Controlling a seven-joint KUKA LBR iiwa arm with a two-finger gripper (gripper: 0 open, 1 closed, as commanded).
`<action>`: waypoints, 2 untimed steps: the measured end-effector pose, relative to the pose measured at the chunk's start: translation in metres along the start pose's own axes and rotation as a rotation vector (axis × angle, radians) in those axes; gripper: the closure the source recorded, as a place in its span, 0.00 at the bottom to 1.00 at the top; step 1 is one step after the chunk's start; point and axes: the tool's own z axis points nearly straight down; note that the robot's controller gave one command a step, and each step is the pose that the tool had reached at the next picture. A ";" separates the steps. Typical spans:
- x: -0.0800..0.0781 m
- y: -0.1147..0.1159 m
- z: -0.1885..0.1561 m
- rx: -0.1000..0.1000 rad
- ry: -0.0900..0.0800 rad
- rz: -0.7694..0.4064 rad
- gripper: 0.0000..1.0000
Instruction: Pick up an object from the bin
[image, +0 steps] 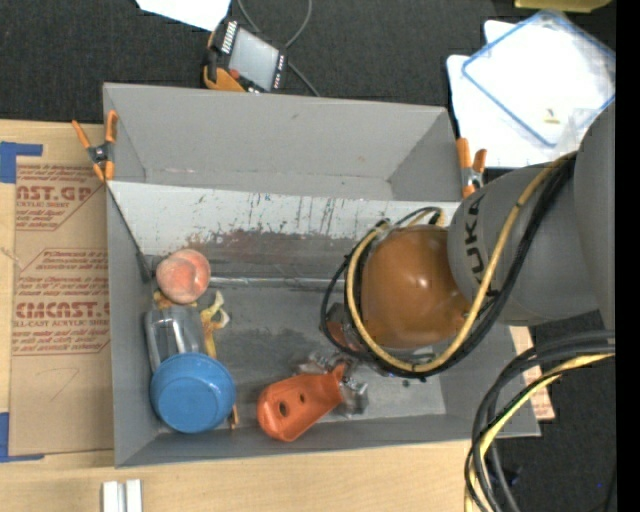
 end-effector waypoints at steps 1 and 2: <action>-0.009 -0.003 0.008 -0.004 0.005 -0.017 0.00; -0.009 -0.003 0.008 -0.004 0.004 -0.017 1.00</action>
Offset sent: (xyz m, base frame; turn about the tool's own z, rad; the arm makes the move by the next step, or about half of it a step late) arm 0.0000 0.0000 0.0000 0.0000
